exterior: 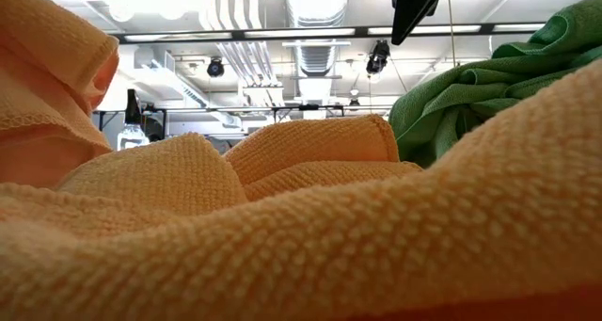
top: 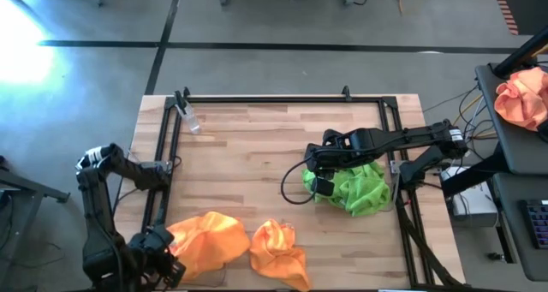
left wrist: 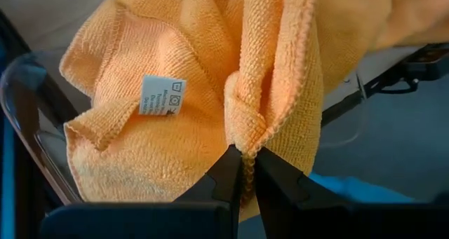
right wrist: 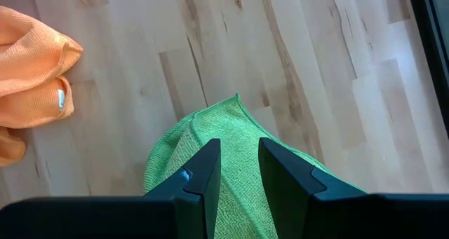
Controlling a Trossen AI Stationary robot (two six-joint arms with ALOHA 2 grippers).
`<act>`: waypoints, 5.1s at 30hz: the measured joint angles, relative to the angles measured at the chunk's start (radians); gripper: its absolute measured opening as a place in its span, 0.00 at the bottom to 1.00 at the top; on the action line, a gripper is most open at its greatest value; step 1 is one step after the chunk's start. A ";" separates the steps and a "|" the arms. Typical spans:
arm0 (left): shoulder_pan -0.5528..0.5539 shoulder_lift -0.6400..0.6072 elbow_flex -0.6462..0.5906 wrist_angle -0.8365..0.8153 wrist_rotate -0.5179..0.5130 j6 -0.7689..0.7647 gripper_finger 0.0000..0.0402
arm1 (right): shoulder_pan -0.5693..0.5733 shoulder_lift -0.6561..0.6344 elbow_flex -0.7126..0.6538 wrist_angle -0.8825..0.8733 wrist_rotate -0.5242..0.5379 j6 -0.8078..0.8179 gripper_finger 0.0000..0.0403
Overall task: Sort microfiber towel by color & place in baskets
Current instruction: Put the left yellow towel into the left transparent bin, then put the yellow towel into the left transparent bin
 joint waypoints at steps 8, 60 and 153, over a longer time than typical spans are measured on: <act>0.000 0.015 0.000 -0.010 -0.001 -0.014 0.07 | 0.000 0.000 0.000 0.000 0.000 0.000 0.23; 0.533 -0.032 0.163 -0.162 -0.287 1.023 0.54 | 0.000 0.000 0.000 0.067 0.000 0.040 0.23; 0.677 0.615 0.674 0.087 0.166 1.248 0.54 | 0.000 0.000 0.000 -0.045 0.104 0.042 0.23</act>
